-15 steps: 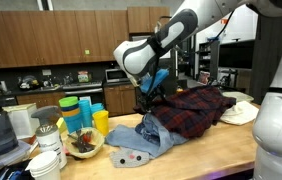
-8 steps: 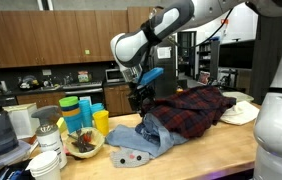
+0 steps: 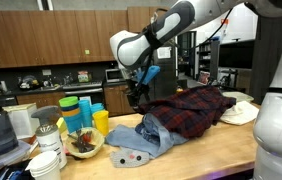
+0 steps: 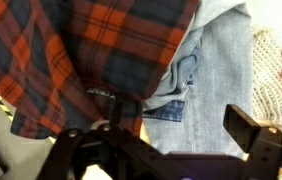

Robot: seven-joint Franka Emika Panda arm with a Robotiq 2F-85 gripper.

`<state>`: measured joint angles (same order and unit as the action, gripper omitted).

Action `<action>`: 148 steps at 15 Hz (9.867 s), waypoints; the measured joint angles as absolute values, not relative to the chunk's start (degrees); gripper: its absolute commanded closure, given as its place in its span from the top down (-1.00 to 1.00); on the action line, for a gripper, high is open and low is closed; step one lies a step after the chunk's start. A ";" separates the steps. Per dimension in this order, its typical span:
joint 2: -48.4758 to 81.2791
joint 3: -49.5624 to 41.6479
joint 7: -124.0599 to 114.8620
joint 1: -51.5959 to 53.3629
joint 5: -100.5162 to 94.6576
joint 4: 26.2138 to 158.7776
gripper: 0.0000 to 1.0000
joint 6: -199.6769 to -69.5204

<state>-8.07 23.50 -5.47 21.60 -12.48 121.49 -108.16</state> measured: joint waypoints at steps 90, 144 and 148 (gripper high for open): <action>-9.19 25.47 -33.24 20.36 -33.90 127.56 1.00 -114.29; 7.06 25.07 -22.62 23.40 -47.73 109.32 -0.96 -77.05; 12.05 24.97 -14.68 23.71 -44.18 104.03 -0.96 -71.88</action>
<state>12.05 24.97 -14.68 23.71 -44.18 104.03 -71.88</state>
